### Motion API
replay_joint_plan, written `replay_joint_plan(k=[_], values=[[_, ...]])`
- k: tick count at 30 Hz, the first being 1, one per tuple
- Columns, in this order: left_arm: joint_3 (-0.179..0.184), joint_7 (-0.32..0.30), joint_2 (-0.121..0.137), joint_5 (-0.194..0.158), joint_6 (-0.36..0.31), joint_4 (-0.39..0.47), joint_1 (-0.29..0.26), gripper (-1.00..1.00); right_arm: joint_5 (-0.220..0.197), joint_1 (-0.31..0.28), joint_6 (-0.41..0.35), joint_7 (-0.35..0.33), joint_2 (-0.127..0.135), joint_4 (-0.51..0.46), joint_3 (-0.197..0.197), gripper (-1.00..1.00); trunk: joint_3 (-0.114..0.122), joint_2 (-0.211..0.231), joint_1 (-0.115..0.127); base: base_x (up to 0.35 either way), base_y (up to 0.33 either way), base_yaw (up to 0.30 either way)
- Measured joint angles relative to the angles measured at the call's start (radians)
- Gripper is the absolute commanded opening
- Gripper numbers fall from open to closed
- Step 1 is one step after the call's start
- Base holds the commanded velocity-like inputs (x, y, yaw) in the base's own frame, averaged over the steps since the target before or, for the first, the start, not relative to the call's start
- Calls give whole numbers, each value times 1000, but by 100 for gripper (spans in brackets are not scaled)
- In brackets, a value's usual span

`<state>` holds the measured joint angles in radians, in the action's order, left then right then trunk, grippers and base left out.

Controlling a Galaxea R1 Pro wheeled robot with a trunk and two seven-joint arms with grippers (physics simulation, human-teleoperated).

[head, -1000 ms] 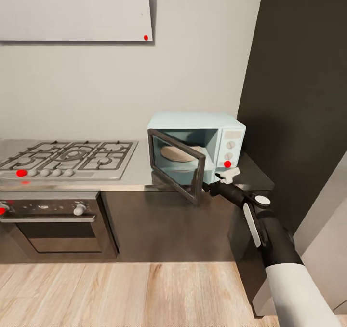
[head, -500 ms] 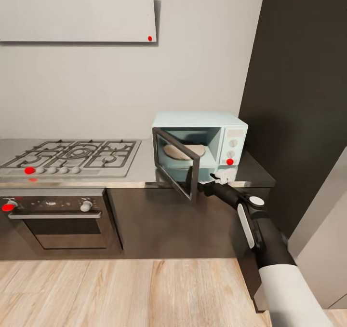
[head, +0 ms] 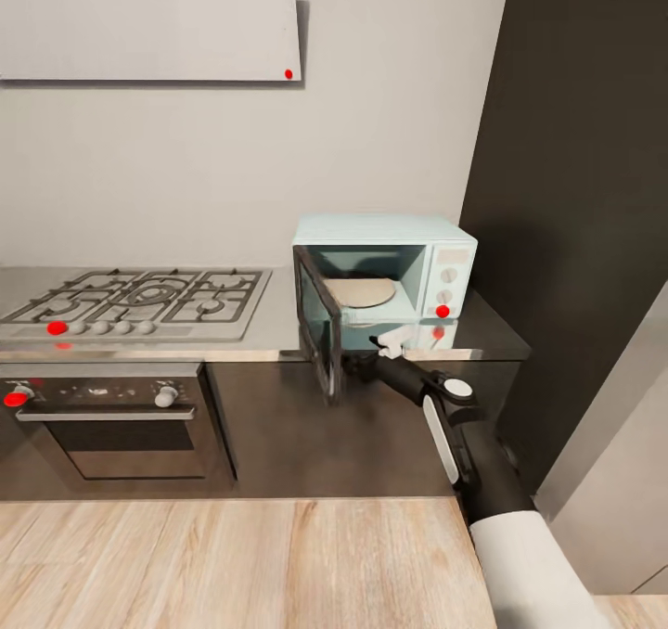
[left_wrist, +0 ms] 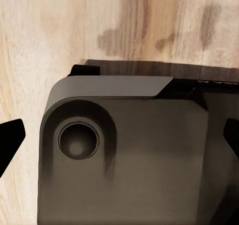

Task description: In the kitchen, take the popcorn bag from the countertop, put it into the microwave, and heat it until the popcorn is cooked so the cooked popcorn ends up inside the bag.

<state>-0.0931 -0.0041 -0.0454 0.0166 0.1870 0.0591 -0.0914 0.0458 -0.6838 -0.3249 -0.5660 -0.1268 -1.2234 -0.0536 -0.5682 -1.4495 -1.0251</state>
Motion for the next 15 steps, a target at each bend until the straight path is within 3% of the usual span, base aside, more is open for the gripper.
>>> replay_joint_plan(k=[4,15], values=[[0,0,0,0,0,0,0,100,2,2,-5,6,-13,1,-5,100,0,0,0,0,0,0],[1,0,-2,0,0,0,0,100,-4,2,-4,27,-16,2,0,100,0,0,0,0,0,0]])
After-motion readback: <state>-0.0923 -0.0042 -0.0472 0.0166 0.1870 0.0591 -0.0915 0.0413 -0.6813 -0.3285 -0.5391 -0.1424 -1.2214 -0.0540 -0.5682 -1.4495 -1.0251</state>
